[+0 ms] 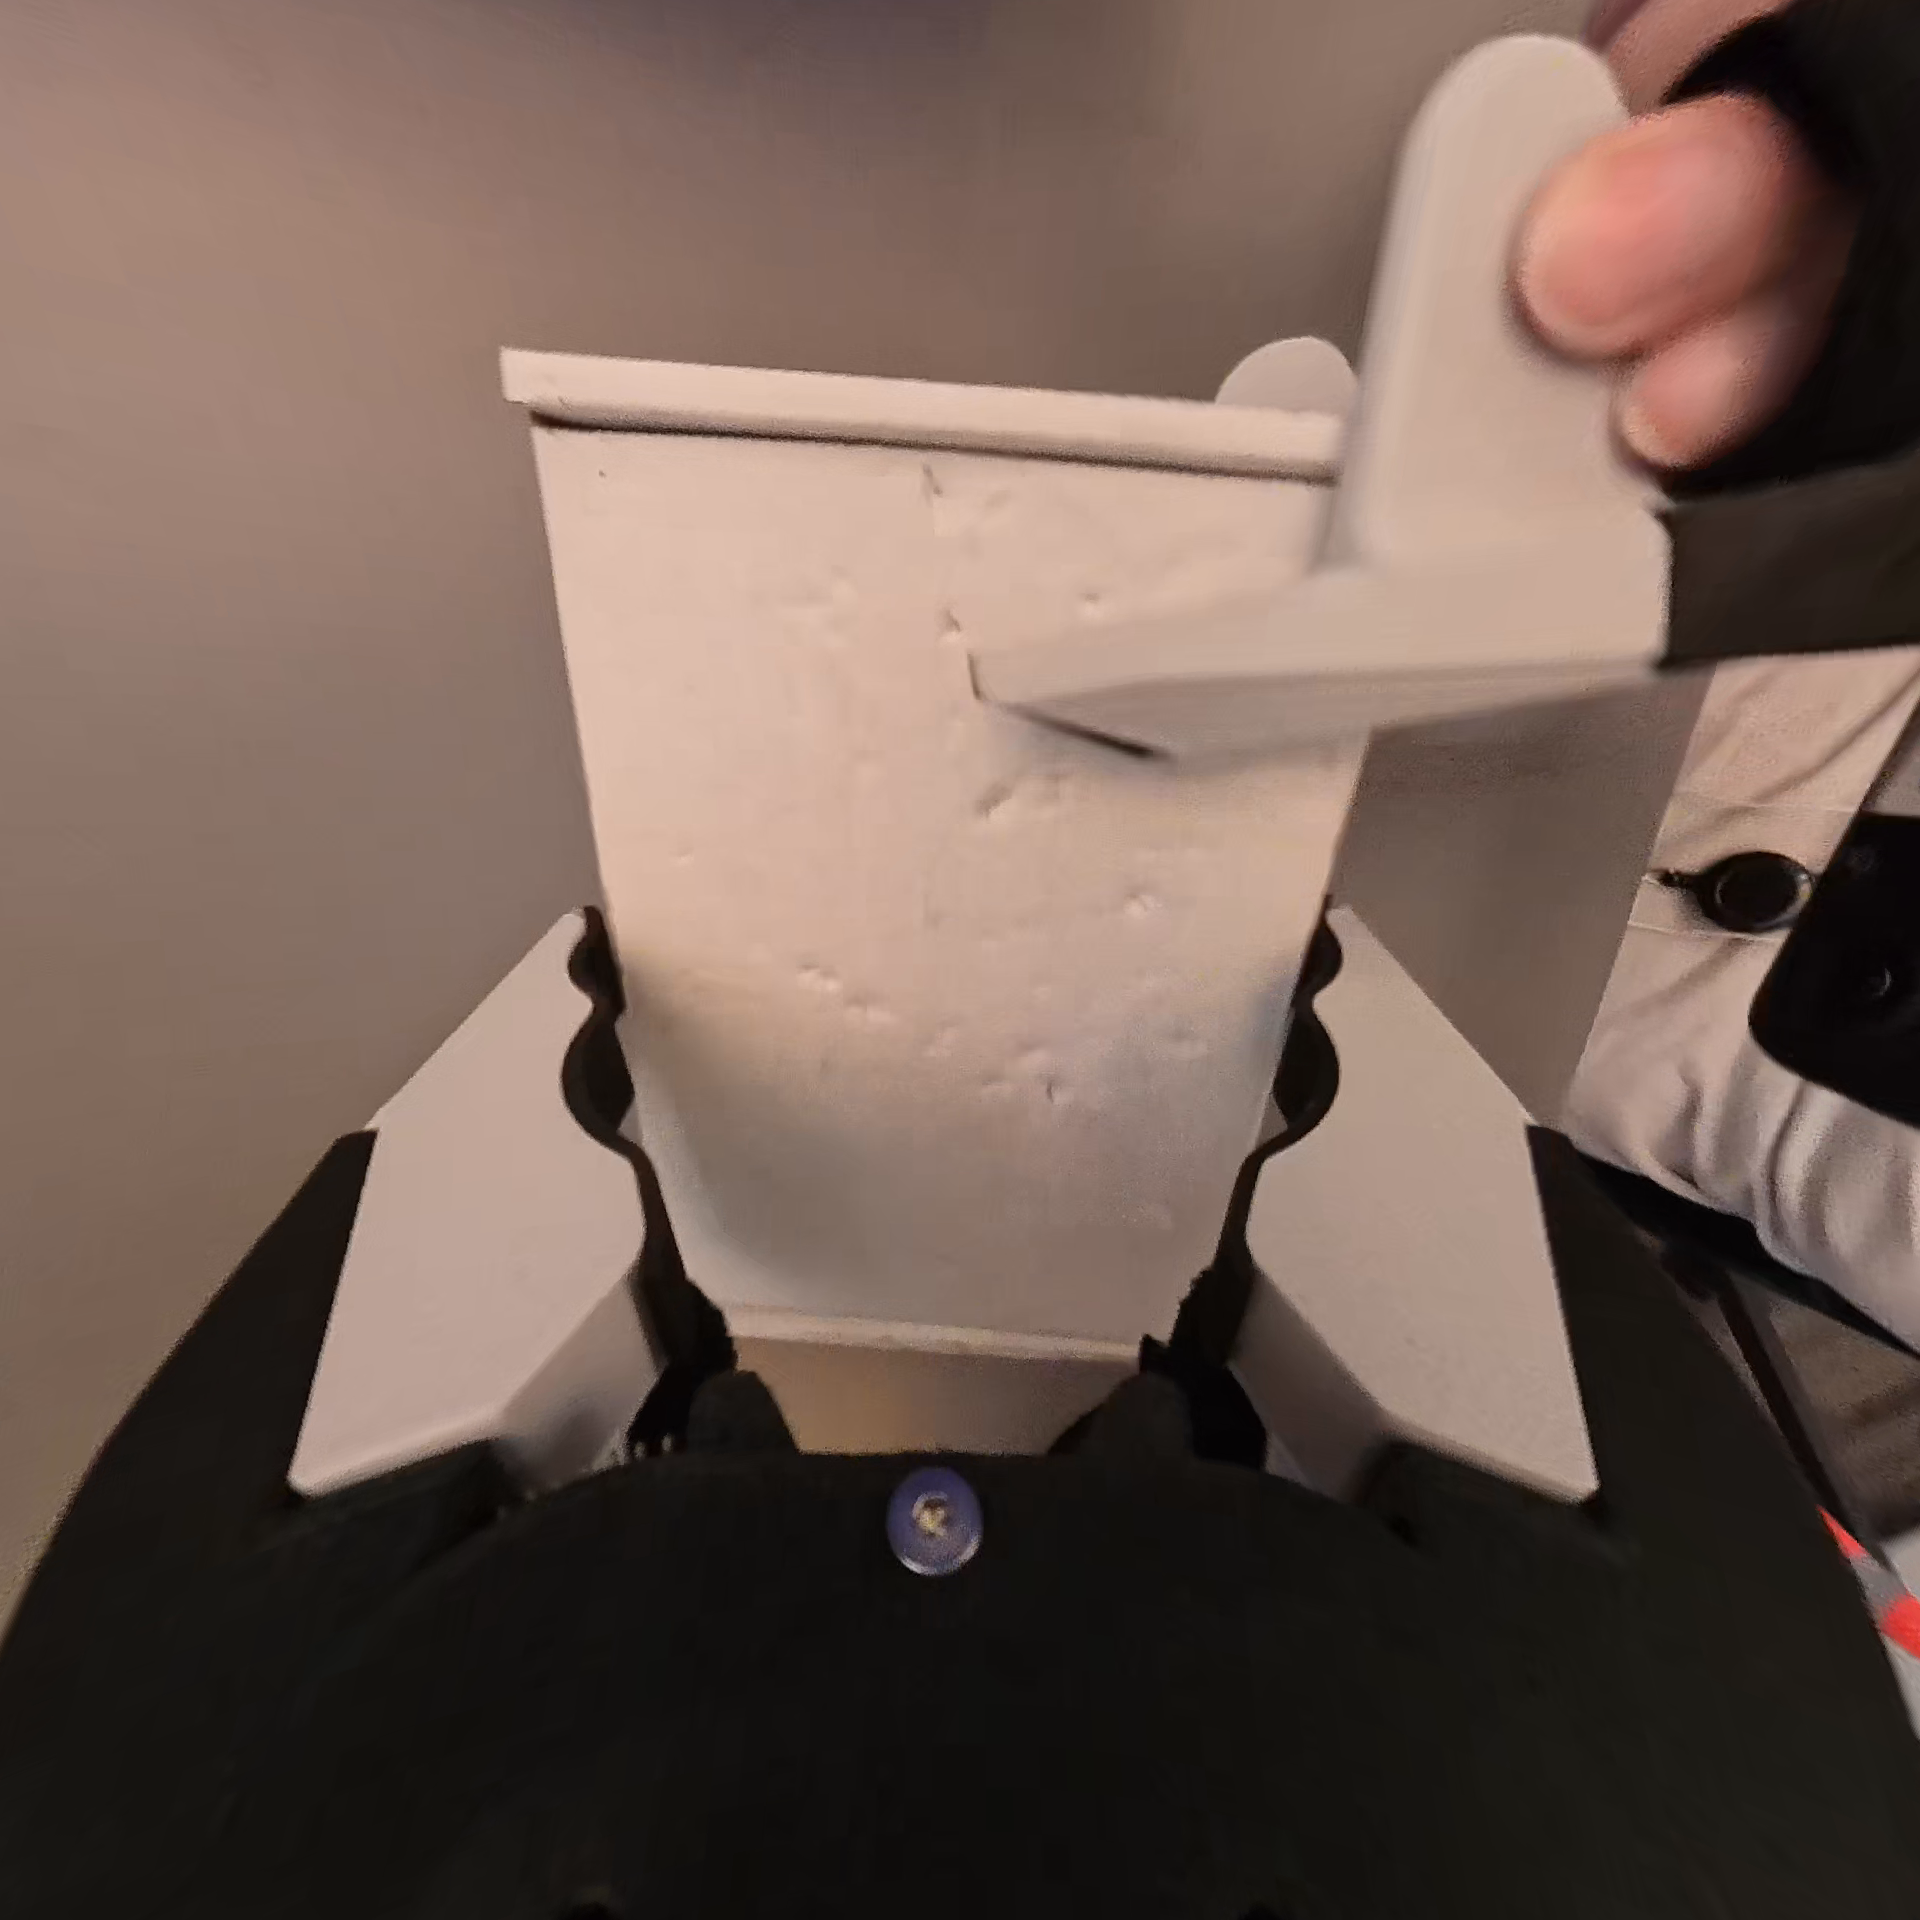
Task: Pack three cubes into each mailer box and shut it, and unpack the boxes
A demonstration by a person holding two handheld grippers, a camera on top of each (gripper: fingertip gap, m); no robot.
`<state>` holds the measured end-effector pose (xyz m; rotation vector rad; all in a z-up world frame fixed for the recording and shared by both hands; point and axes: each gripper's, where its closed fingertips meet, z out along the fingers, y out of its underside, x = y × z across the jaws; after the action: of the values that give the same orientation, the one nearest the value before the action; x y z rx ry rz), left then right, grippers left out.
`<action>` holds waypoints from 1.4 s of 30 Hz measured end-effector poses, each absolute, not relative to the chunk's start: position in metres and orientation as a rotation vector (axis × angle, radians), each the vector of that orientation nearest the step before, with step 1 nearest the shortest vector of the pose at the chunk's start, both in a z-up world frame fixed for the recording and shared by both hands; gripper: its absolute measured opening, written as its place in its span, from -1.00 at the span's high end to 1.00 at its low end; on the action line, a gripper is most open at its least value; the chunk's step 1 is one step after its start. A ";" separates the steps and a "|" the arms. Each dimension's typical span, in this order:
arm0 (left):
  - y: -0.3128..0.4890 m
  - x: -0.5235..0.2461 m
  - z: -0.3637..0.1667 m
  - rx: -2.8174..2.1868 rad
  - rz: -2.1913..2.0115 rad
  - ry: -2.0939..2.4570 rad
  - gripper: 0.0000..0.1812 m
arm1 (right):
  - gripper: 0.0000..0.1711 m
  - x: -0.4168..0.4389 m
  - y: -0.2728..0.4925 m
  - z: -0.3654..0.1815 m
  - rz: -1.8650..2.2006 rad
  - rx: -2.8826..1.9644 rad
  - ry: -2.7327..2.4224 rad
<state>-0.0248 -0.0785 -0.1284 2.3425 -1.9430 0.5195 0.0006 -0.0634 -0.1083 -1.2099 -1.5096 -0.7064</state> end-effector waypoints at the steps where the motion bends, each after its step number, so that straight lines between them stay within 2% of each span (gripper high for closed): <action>1: -0.078 -0.025 -0.126 2.367 0.549 -1.973 -0.34 | 0.15 0.003 -0.064 -0.113 -0.691 -1.232 -1.524; 5: -0.071 -0.030 -0.102 2.525 0.674 -2.190 -0.27 | 0.16 0.017 -0.062 -0.124 -0.666 -1.294 -1.521; 10: -0.105 -0.050 -0.079 2.581 0.907 -2.507 -0.19 | 0.17 0.029 -0.062 -0.129 -0.638 -1.338 -1.519; 14: -0.119 -0.067 -0.102 2.624 0.593 -2.737 -0.24 | 0.17 0.030 -0.062 -0.129 -0.593 -1.367 -1.519; 20: -0.096 -0.072 -0.141 2.710 0.123 -2.861 -0.28 | 0.17 0.031 -0.061 -0.128 -0.583 -1.393 -1.565; 21: -0.092 -0.068 -0.144 2.743 0.130 -2.859 -0.24 | 0.17 0.030 -0.061 -0.128 -0.587 -1.393 -1.574; 30: -0.078 -0.040 -0.141 2.882 0.463 -2.972 -0.26 | 0.17 0.033 -0.060 -0.125 -0.532 -1.475 -1.554; 36: -0.072 -0.045 -0.138 2.863 0.133 -3.125 0.02 | 0.17 0.032 -0.060 -0.125 -0.519 -1.485 -1.592; 42: -0.073 -0.046 -0.138 2.841 0.194 -3.135 0.05 | 0.17 0.030 -0.062 -0.123 -0.480 -1.493 -1.612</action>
<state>-0.0462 -0.0731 -0.1376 2.8407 -3.1350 0.1943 0.0302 -0.0623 -0.1227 -1.4932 -1.6120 -0.4797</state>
